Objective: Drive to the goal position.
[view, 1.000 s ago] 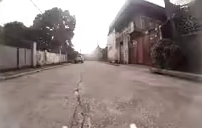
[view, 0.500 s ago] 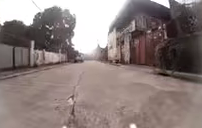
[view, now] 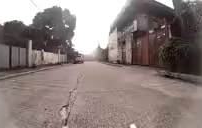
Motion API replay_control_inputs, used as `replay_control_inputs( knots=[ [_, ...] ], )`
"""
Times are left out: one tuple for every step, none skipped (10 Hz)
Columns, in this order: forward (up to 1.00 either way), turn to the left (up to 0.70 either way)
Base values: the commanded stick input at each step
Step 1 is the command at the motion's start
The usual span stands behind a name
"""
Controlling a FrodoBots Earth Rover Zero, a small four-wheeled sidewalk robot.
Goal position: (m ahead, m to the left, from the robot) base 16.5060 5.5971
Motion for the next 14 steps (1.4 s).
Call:
replay_control_inputs(
  knots=[
    [0.7,-0.15],
    [0.7,-0.28],
    [0.7,-0.34],
    [0.7,-0.13],
    [0.7,0.01],
    [0.7,0.01],
    [0.7,0.01],
    [0.7,0.01],
    [0.7,0.01],
    [0.7,0.01],
    [0.7,0.01],
    [0.7,0.01],
    [0.7,0.01],
    [0.7,0.01]
  ],
)
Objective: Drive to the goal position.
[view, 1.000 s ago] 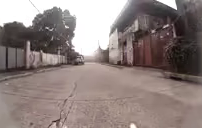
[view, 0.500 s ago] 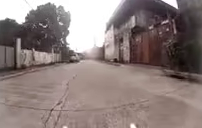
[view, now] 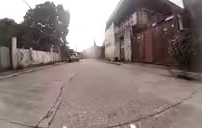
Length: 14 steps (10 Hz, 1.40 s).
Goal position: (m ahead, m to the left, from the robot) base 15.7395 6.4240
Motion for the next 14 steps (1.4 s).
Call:
replay_control_inputs(
  knots=[
    [0.7,0.01],
    [0.7,0.01],
    [0.7,0.01],
    [0.7,0.01],
    [0.7,0.01],
    [0.7,0.01],
    [0.7,0.01],
    [0.7,0.01],
    [0.7,0.01],
    [0.7,0.01],
    [0.7,0.01],
    [0.7,0.01],
    [0.7,0.01],
    [0.7,0.01]
  ],
)
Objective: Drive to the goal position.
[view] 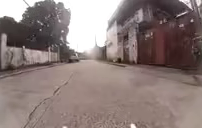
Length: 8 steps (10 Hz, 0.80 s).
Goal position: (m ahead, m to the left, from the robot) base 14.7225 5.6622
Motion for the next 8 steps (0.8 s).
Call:
replay_control_inputs(
  knots=[
    [0.7,0.01],
    [0.7,0.01],
    [0.7,0.01],
    [0.7,0.01],
    [0.7,0.01],
    [0.7,0.01],
    [0.7,0.01],
    [0.7,0.01]
  ],
)
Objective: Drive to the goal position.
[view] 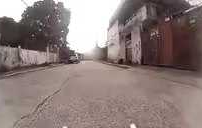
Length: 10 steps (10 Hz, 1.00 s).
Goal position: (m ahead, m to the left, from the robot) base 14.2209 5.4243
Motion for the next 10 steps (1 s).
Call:
replay_control_inputs(
  knots=[
    [0.7,0.01],
    [0.7,0.01],
    [0.7,0.01],
    [0.7,0.01],
    [0.7,0.01],
    [0.7,0.01],
    [0.7,0.01],
    [0.7,0.01],
    [0.7,0.01],
    [0.7,0.01]
  ],
)
